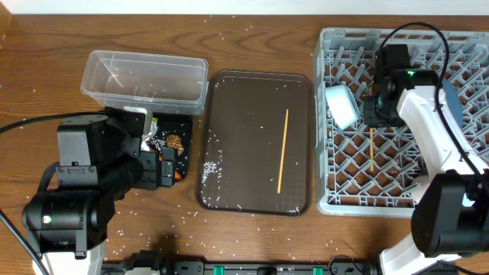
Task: Sort waste into correct bins and load items into the dishwasher rack
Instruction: 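Grasp the second chopstick with the right gripper and place it in the rack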
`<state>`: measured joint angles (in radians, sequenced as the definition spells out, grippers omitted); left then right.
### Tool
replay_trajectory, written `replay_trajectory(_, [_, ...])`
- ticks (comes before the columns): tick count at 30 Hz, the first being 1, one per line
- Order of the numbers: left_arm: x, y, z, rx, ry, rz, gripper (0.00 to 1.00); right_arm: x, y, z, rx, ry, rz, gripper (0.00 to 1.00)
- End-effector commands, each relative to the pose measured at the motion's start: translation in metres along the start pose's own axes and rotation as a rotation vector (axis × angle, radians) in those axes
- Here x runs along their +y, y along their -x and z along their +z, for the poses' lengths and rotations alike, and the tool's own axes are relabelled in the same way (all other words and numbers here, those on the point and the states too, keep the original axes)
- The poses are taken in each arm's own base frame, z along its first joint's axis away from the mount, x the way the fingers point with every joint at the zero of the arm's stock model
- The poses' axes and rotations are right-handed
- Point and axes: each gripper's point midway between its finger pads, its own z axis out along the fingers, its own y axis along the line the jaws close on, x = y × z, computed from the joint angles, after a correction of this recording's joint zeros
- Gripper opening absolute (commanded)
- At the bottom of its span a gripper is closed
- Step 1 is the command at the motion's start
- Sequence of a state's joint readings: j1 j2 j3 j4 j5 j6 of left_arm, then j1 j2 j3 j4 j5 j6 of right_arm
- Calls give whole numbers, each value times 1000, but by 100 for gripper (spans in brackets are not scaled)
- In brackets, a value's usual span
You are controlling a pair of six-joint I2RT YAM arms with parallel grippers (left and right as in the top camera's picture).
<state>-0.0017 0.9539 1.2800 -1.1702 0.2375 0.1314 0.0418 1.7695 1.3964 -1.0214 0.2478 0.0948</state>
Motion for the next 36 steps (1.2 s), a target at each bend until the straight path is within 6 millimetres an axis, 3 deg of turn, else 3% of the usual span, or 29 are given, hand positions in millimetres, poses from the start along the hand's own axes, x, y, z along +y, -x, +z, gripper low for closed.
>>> replay_trajectory(1, [-1,4,-4,-16,-6,7,98,13,12,-38,-94,56,-9,47])
replay_trajectory(7, [-1,4,-4,-16,-5,7,98,101,-5,-107,-182,395,-66,50])
replay_trajectory(12, [-1,4,-4,-16,-5,7,98,175,-36,-122,-144,477,-125,50])
replay_trajectory(14, [-1,4,-4,-16,-6,7,98,201,-50,-112,-119,450,-129,51])
replay_trajectory(21, [-1,4,-4,-16,-5,7,98,238,-81,-45,18,246,10,50])
replay_trajectory(28, [-1,4,-4,-16,-6,7,98,241,-95,19,160,144,33,41])
replay_trajectory(34, [-1,4,-4,-16,-6,7,98,250,-108,41,251,170,0,27])
replay_trajectory(36, [-1,4,-4,-16,-6,7,98,250,-109,42,252,167,-2,13])
